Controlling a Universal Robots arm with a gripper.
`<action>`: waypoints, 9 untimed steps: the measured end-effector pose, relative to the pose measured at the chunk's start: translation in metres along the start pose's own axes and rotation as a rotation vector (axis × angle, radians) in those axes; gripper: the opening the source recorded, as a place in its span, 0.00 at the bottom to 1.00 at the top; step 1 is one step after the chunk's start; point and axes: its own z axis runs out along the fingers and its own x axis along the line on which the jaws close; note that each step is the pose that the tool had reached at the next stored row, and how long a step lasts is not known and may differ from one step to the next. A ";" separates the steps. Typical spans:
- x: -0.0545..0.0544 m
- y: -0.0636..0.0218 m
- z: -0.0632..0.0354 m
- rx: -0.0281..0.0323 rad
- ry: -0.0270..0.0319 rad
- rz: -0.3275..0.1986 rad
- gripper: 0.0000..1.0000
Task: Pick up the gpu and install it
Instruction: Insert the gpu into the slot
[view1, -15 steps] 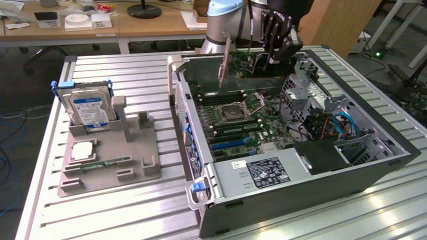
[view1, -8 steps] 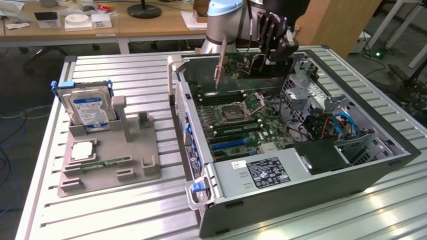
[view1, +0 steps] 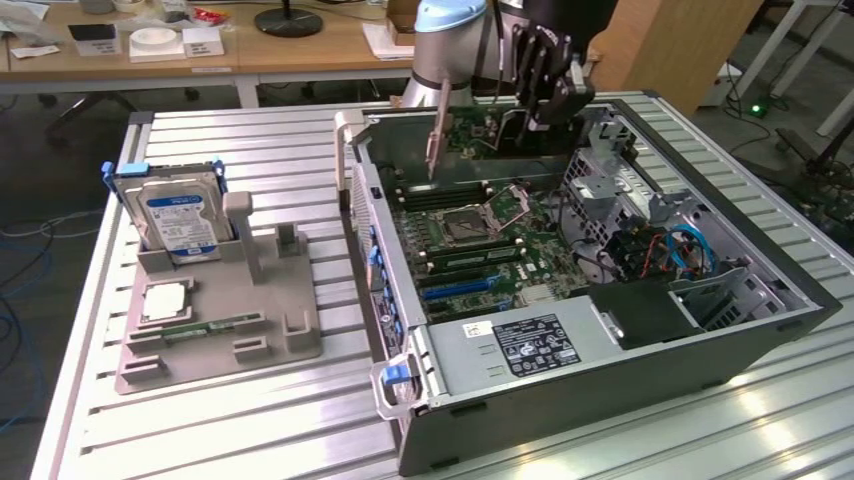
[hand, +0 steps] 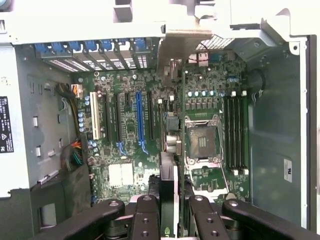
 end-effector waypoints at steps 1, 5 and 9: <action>0.000 0.0003 0.0004 -0.0001 0.0000 -0.003 0.27; 0.000 0.0004 0.0030 -0.0010 0.0000 -0.029 0.27; 0.001 0.0006 0.0064 -0.0023 -0.0007 -0.069 0.27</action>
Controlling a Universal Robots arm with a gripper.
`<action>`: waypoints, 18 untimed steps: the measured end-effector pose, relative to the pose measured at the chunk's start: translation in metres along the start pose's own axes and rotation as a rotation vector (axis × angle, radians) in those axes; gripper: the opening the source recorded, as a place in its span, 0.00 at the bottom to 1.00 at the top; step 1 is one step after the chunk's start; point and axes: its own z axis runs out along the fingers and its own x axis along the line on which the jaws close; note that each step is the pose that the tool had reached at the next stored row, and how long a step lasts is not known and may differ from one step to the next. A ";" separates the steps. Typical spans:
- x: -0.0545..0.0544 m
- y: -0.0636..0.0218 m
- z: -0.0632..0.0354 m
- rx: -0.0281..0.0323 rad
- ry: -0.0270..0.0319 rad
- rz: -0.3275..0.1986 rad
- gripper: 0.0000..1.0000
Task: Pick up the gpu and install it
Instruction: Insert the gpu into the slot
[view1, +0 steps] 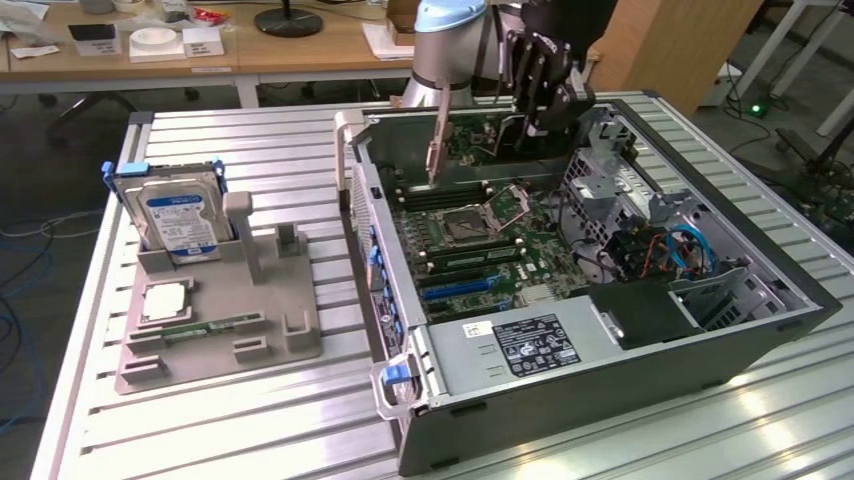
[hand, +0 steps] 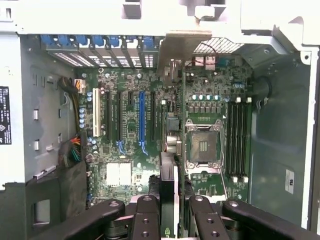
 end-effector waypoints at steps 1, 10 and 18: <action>0.000 0.0001 0.0016 -0.0001 -0.0015 -0.001 0.27; 0.001 0.0001 0.0175 -0.0001 -0.0065 0.001 0.27; 0.001 0.0006 0.0253 0.0007 -0.0067 0.024 0.27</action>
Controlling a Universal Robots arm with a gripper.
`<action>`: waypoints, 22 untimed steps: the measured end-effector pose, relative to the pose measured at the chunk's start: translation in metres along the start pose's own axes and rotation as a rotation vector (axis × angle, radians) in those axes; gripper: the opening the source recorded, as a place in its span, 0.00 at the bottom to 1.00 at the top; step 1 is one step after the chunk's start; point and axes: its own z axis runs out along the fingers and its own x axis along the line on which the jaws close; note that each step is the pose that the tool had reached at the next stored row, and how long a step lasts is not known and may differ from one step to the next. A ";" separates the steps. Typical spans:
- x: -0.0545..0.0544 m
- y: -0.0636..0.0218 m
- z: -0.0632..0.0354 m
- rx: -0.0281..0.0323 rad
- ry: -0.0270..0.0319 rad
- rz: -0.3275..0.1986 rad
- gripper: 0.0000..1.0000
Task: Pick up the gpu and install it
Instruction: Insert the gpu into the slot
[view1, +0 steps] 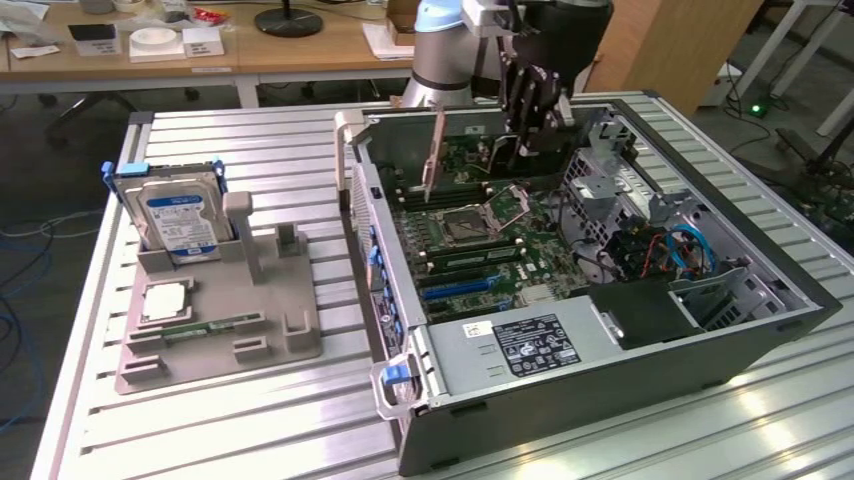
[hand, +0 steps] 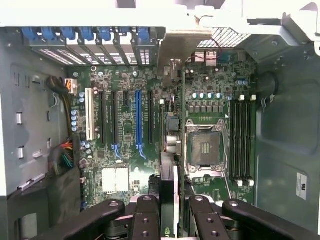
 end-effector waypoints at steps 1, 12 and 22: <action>0.000 0.0000 0.0018 0.0001 0.0000 0.002 0.27; 0.002 0.0015 0.0152 -0.0003 0.0019 0.006 0.27; 0.007 0.0056 0.0226 -0.0035 0.0044 0.012 0.27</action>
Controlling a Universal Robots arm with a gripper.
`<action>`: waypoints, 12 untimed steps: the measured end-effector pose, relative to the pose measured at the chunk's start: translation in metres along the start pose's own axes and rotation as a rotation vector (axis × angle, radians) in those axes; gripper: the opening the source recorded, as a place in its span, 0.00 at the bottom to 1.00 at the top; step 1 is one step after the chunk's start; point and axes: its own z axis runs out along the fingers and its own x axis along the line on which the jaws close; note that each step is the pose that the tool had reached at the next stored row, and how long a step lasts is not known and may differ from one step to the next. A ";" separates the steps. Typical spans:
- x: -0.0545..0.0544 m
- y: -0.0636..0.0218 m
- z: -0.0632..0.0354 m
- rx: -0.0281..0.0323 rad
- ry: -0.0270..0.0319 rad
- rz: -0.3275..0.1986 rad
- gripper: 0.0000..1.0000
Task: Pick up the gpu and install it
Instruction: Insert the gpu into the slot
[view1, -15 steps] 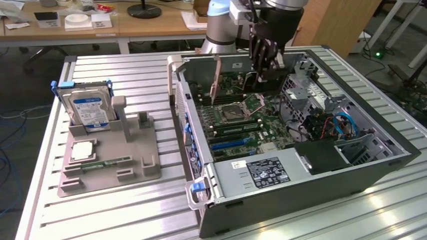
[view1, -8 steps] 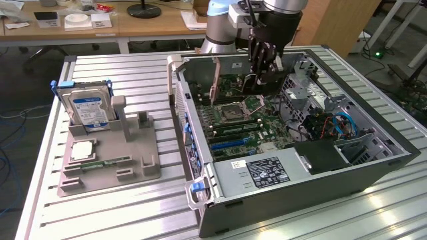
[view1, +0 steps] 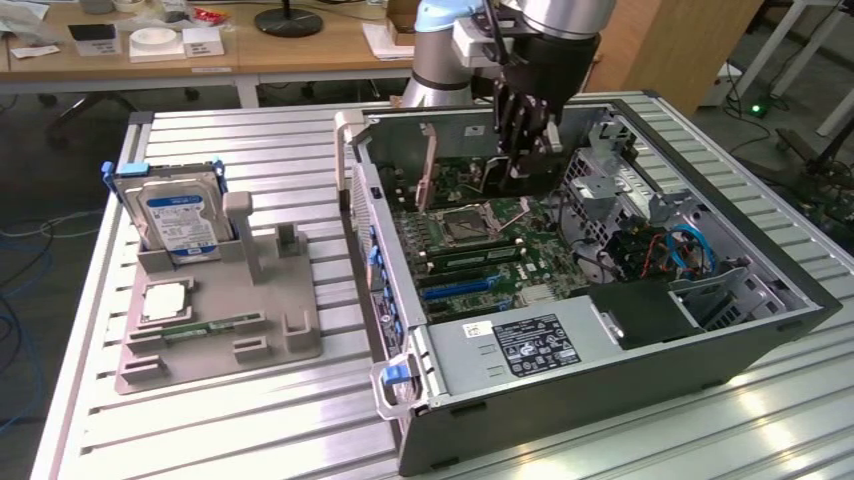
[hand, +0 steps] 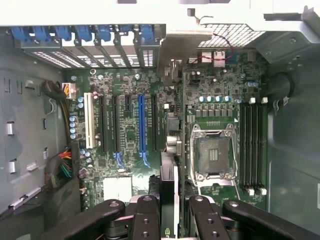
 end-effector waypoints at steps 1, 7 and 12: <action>0.002 -0.0001 0.0002 0.0001 0.0000 0.000 0.27; 0.006 -0.0002 0.0027 0.0001 0.0018 0.002 0.27; 0.006 0.0039 0.0103 -0.0010 0.0019 0.002 0.27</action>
